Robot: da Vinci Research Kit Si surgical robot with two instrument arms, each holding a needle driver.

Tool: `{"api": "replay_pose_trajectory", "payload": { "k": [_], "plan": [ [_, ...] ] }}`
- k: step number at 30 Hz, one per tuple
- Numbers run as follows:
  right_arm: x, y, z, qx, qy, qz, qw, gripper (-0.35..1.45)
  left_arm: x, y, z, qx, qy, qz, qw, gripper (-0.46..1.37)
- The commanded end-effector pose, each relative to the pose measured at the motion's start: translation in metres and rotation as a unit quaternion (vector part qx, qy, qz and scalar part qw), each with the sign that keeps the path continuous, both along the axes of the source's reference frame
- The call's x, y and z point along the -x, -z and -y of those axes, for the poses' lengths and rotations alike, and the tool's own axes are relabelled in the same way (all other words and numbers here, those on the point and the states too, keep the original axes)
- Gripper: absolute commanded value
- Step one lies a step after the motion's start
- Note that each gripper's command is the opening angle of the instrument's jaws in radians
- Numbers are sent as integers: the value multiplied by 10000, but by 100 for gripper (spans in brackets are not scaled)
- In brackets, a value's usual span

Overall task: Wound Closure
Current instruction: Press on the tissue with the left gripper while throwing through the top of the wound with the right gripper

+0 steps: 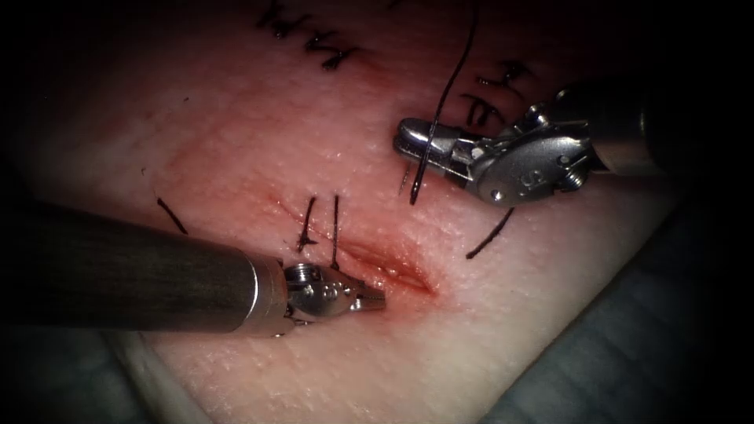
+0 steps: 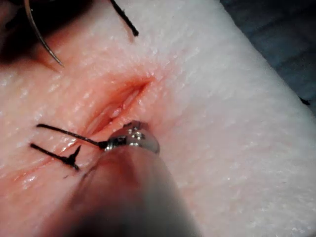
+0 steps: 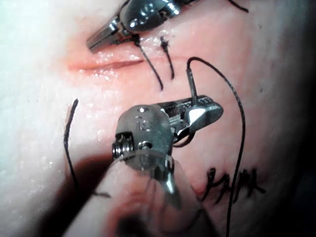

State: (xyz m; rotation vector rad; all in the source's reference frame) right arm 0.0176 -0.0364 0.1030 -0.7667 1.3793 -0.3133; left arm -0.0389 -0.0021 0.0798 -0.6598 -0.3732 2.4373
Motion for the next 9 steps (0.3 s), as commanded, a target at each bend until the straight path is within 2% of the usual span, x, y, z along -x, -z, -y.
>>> {"api": "replay_pose_trajectory", "payload": {
  "k": [1, 9],
  "plan": [
    [0, 1, 0, 4, -35, -28, 10000, -35, 0, 0, 0, -41, -22, 35, 10000, -35],
    [0, 3, 2, 12, -33, -49, 10000, -35, -2, 0, 1, -42, -30, 40, 10000, -35]
  ]
}}
